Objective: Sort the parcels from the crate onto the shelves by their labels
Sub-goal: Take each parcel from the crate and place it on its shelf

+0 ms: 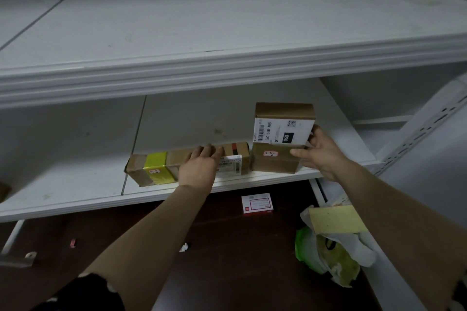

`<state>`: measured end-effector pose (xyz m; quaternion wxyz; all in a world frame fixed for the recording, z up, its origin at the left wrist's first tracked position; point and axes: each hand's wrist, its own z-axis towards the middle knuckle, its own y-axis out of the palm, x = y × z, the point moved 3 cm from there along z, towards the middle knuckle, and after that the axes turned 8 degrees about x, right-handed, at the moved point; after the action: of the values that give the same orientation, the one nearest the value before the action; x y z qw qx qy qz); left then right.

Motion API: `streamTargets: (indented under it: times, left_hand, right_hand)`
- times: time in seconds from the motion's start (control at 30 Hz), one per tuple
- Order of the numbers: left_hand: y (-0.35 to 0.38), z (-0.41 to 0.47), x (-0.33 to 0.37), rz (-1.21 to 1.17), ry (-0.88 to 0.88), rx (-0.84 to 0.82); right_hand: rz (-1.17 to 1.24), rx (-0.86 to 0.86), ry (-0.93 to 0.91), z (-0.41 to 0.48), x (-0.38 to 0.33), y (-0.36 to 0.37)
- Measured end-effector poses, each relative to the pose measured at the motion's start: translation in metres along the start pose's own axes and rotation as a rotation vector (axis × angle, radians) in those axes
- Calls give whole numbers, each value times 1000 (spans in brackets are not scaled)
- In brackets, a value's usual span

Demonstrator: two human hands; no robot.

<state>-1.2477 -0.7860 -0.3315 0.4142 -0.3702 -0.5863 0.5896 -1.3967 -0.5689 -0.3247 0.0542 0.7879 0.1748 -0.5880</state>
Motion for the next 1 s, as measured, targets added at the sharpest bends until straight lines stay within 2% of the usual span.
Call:
streamTargets:
  times: [0.47, 1.0]
  left_hand:
    - [-2, -4, 2, 30, -13, -5]
    - [-4, -6, 4, 85, -25, 30]
  right_hand:
    - [17, -106, 45, 18, -5, 0]
    - [-63, -45, 13, 9, -5, 2]
